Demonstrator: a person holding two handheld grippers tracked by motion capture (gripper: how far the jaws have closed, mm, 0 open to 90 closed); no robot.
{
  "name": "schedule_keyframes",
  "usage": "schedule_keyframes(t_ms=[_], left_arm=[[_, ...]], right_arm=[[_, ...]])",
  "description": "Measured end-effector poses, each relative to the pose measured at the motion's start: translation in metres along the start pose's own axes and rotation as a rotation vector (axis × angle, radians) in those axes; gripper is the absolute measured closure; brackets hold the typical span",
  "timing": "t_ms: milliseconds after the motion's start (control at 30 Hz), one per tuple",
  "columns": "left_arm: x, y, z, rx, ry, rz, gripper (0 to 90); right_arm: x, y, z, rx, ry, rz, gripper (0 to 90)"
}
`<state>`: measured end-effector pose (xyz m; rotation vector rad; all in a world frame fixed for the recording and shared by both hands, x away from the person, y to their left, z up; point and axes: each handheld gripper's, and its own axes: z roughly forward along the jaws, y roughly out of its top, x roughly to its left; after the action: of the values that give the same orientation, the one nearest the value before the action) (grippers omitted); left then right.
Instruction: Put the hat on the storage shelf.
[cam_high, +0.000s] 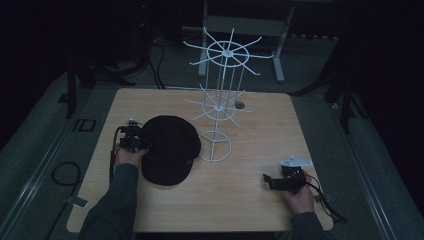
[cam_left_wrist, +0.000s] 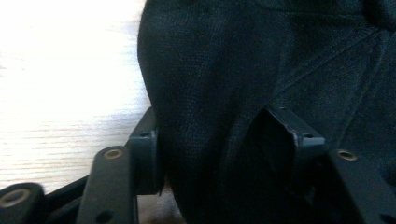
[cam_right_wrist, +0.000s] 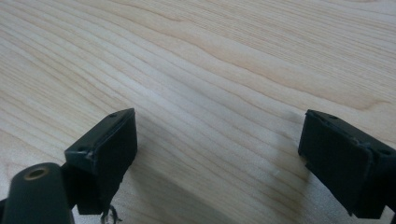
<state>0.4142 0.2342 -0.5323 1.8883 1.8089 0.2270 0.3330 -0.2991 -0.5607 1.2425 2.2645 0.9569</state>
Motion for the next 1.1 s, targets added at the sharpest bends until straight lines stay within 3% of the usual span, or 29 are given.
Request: schedule_keyframes(t_ms=[100, 200, 300, 400, 433, 533, 667, 1100], left_arm=[[0.000, 0.001, 0.001, 0.015, -0.009, -0.002, 55.2], [-0.002, 0.002, 0.000, 0.029, 0.011, 0.005, 66.1], [-0.002, 0.002, -0.001, 0.022, 0.009, -0.004, 69.7], [0.002, 0.001, -0.003, -0.004, -0.042, -0.033, 74.2], [0.002, 0.001, -0.003, -0.004, -0.042, -0.033, 74.8], [0.005, -0.001, -0.011, -0.079, -0.098, -0.037, 75.8], [0.007, 0.000, -0.023, -0.128, -0.132, -0.041, 76.0], [0.012, 0.002, -0.061, -0.229, -0.159, -0.034, 75.9]], right_arm=[[0.000, 0.000, 0.000, 0.000, 0.000, 0.000, 11.6], [0.000, 0.000, 0.000, 0.000, 0.000, 0.000, 11.6], [0.000, 0.000, 0.000, 0.000, 0.000, 0.000, 11.6], [0.000, 0.000, 0.000, 0.000, 0.000, 0.000, 11.6], [0.000, 0.000, 0.000, 0.000, 0.000, 0.000, 11.6], [0.000, 0.000, 0.000, 0.001, 0.000, 0.002, 11.6], [0.000, 0.000, 0.000, 0.002, 0.000, 0.002, 11.5], [0.000, 0.000, 0.000, 0.002, 0.000, 0.002, 11.5]])
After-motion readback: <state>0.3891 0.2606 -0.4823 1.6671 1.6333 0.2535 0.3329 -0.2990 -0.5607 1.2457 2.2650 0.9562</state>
